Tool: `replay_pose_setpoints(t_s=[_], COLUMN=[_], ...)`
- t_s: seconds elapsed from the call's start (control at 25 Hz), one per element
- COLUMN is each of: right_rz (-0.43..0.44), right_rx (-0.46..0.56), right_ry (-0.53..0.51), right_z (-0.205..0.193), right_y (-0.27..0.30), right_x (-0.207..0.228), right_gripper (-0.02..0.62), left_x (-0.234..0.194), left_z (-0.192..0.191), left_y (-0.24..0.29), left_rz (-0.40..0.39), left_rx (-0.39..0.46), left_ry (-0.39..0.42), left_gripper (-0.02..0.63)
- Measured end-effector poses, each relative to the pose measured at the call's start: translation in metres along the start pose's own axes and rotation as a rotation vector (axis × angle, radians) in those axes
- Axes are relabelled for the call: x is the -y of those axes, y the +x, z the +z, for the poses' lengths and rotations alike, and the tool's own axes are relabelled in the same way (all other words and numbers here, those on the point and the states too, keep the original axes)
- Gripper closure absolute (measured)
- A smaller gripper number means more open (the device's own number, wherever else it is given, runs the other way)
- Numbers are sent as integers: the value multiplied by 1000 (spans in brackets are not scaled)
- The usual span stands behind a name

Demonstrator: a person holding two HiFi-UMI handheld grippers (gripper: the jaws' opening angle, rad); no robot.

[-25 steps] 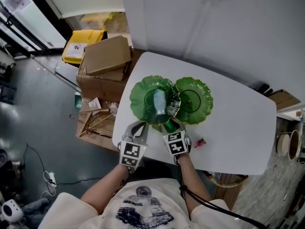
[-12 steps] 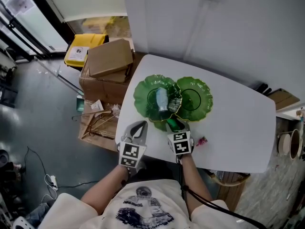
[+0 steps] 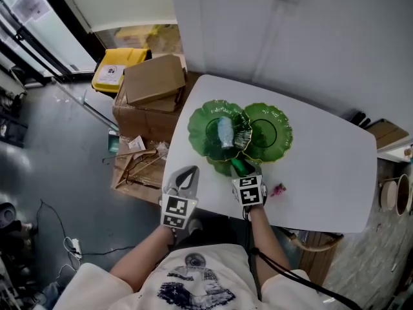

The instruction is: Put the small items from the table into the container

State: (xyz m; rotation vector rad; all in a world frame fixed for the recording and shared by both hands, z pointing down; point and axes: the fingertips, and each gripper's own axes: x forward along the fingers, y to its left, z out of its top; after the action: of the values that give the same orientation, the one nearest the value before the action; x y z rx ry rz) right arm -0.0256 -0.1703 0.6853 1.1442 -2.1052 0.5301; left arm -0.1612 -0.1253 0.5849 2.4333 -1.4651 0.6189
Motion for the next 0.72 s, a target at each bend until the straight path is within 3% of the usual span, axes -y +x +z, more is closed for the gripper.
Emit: replay_pose_setpoints(t_s=[0.72], right_rz=[-5], right_rx=[25], right_ry=[4], right_z=[11], right_y=[-9], right_x=[-5], right_gripper=[397], left_x=[2], left_z=[7], left_y=[1], left_rz=[-2], left_rx=[12], left_ry=[2], left_gripper=[617])
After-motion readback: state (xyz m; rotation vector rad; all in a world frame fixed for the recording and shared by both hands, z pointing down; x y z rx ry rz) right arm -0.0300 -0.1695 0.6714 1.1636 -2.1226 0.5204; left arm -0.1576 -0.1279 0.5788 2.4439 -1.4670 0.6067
